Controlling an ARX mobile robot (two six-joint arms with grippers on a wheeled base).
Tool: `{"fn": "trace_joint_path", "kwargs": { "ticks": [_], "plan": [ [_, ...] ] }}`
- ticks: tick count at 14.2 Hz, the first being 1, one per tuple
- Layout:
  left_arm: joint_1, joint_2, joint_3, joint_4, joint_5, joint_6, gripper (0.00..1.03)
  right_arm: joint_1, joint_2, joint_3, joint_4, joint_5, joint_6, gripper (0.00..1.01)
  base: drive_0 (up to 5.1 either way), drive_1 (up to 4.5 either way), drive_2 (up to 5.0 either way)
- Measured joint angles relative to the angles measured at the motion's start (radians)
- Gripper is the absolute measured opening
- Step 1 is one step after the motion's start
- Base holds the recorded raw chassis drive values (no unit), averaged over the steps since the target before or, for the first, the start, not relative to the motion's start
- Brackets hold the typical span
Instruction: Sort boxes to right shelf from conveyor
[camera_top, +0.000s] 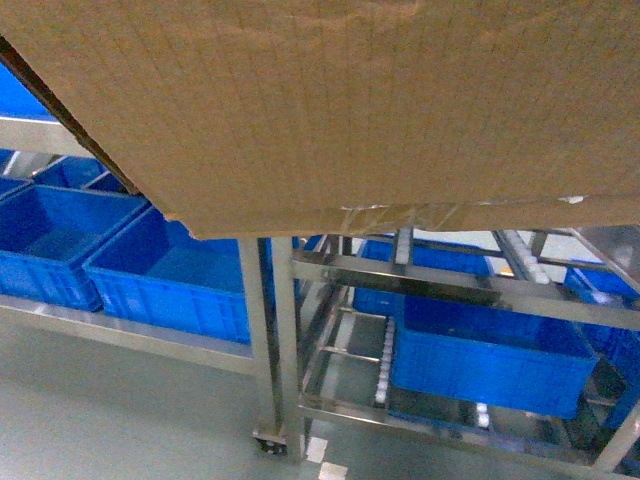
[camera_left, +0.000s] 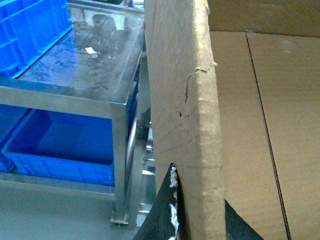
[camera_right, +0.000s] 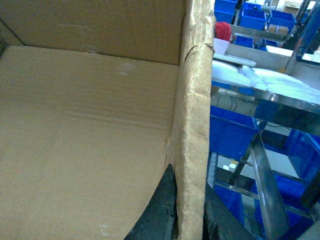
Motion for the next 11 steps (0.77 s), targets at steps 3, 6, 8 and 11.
{"fn": "trace_joint_path", "kwargs": {
  "ticks": [3, 6, 8, 11],
  "plan": [
    [0.000, 0.000, 0.000, 0.000, 0.000, 0.000, 0.03, 0.000, 0.000, 0.000, 0.000, 0.000, 0.000, 0.05, -1.6, -1.64, -1.6],
    [0.000, 0.000, 0.000, 0.000, 0.000, 0.000, 0.03, 0.000, 0.000, 0.000, 0.000, 0.000, 0.000, 0.05, -1.6, -1.63, -1.6],
    [-0.001, 0.001, 0.000, 0.002, 0.002, 0.000, 0.03, -0.001, -0.001, 0.000, 0.000, 0.001, 0.000, 0.05, -0.5, -0.51, -0.5],
    [-0.001, 0.002, 0.000, 0.002, 0.000, 0.000, 0.03, -0.002, -0.001, 0.000, 0.001, 0.001, 0.000, 0.05, 0.0, -1.31, 1.4]
  ]
}}
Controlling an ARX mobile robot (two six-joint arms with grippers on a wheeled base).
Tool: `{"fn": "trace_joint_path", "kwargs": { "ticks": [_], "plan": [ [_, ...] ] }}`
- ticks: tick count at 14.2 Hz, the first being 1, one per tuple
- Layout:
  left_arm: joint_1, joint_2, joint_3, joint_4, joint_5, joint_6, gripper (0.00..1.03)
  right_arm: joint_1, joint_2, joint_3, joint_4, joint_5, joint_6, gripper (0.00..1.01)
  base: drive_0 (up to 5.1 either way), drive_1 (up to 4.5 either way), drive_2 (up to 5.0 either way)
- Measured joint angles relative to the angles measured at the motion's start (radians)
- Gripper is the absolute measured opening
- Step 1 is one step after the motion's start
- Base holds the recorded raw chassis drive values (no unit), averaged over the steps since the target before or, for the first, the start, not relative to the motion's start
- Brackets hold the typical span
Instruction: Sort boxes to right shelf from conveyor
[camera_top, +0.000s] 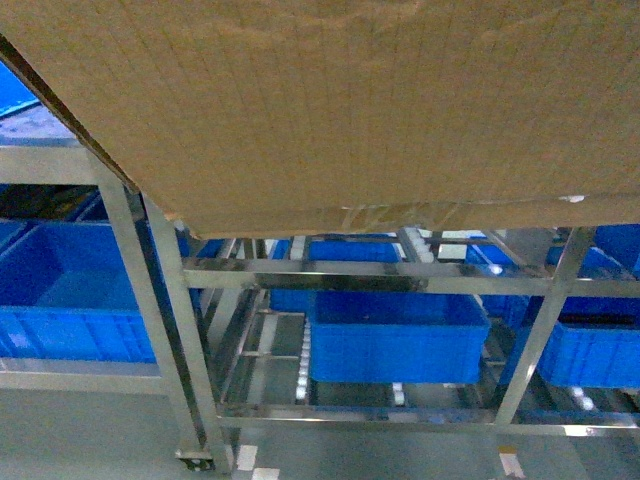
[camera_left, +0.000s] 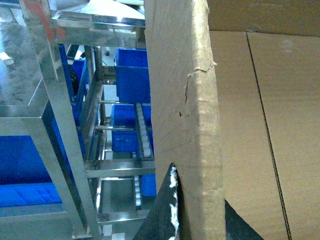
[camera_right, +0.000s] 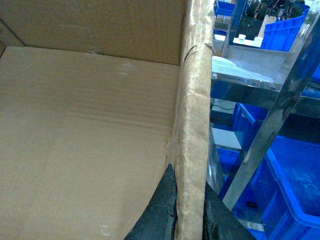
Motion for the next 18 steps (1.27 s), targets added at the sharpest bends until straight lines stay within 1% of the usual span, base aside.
{"fn": "trace_joint_path", "kwargs": {
  "ticks": [4, 5, 18],
  "plan": [
    [0.000, 0.003, 0.000, 0.000, 0.000, 0.000, 0.03, 0.000, 0.003, 0.000, 0.002, 0.000, 0.000, 0.05, 0.0, -4.08, 4.0],
    [0.000, 0.003, 0.000, -0.005, 0.000, 0.000, 0.03, 0.000, 0.003, 0.000, -0.006, 0.000, 0.000, 0.05, -0.1, -1.68, 1.5],
    [0.000, -0.002, 0.000, -0.002, 0.000, 0.000, 0.03, 0.001, -0.003, 0.000, -0.003, 0.000, 0.000, 0.05, 0.0, 0.00, 0.0]
  ]
}}
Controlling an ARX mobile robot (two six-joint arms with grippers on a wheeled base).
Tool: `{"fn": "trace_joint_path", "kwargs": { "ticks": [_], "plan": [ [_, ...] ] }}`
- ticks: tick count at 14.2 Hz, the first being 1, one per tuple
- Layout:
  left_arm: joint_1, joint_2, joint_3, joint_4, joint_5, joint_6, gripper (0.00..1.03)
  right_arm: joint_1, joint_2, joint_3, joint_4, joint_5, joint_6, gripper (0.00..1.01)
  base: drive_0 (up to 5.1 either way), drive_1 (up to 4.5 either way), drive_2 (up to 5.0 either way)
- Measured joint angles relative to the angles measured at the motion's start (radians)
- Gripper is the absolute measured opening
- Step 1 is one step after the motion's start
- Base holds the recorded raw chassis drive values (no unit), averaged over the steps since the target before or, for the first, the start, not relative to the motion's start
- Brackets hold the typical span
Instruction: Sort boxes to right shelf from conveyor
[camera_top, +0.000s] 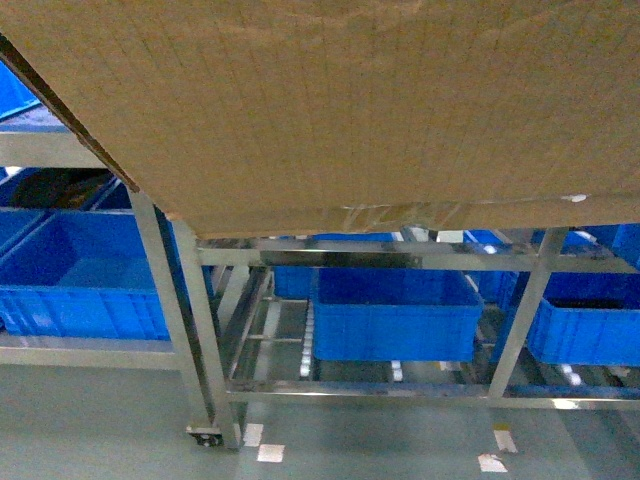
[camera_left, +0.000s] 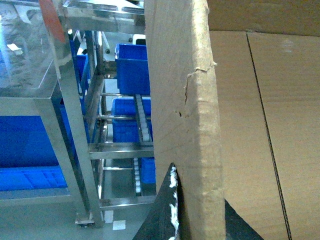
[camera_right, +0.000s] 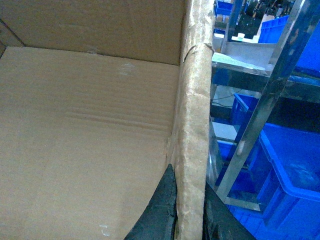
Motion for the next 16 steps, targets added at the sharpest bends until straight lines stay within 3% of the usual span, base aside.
{"fn": "trace_joint_path", "kwargs": {
  "ticks": [16],
  "plan": [
    [0.000, 0.001, 0.000, -0.002, 0.000, 0.001, 0.03, 0.000, 0.002, 0.000, -0.001, 0.000, 0.000, 0.05, 0.0, 0.00, 0.0]
  ]
}}
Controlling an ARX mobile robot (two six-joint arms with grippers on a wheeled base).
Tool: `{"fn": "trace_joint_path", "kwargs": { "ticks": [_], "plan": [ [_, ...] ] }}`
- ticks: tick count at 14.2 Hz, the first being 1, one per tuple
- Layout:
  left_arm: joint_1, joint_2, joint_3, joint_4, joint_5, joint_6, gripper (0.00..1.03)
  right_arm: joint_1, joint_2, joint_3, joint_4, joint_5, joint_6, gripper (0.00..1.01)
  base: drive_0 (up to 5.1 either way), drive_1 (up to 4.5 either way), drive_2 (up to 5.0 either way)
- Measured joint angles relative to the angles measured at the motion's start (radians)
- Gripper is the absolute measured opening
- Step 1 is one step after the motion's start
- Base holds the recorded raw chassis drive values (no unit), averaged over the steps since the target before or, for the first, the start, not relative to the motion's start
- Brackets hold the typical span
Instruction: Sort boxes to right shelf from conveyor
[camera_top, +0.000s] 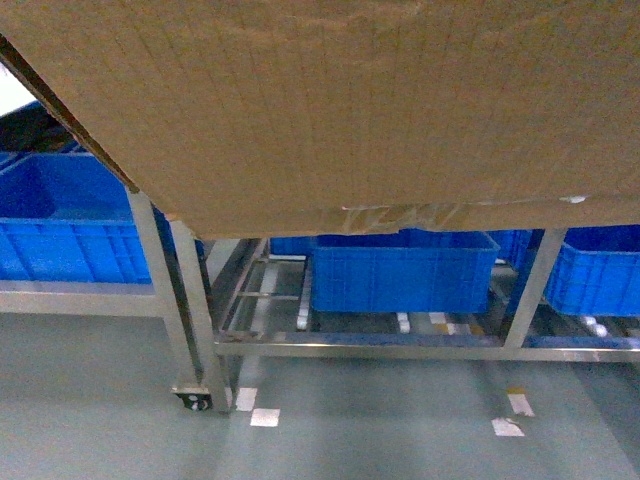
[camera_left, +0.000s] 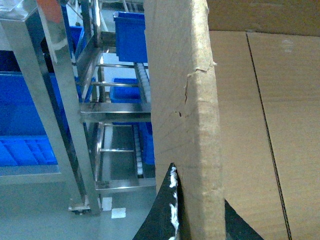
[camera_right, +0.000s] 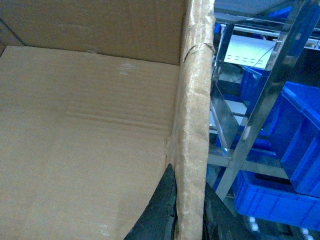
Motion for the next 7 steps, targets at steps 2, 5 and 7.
{"fn": "trace_joint_path", "kwargs": {
  "ticks": [2, 5, 7],
  "plan": [
    [0.000, 0.000, 0.000, 0.005, 0.000, 0.000, 0.03, 0.000, 0.000, 0.000, 0.004, 0.000, 0.000, 0.05, 0.0, 0.00, 0.0],
    [0.000, 0.003, 0.001, -0.003, 0.000, 0.000, 0.03, 0.000, 0.003, 0.000, -0.002, 0.000, 0.000, 0.05, 0.0, 0.00, 0.0],
    [0.000, 0.003, 0.001, 0.002, 0.000, 0.000, 0.03, 0.000, 0.003, 0.000, 0.001, 0.000, 0.000, 0.05, 0.0, 0.00, 0.0]
  ]
}}
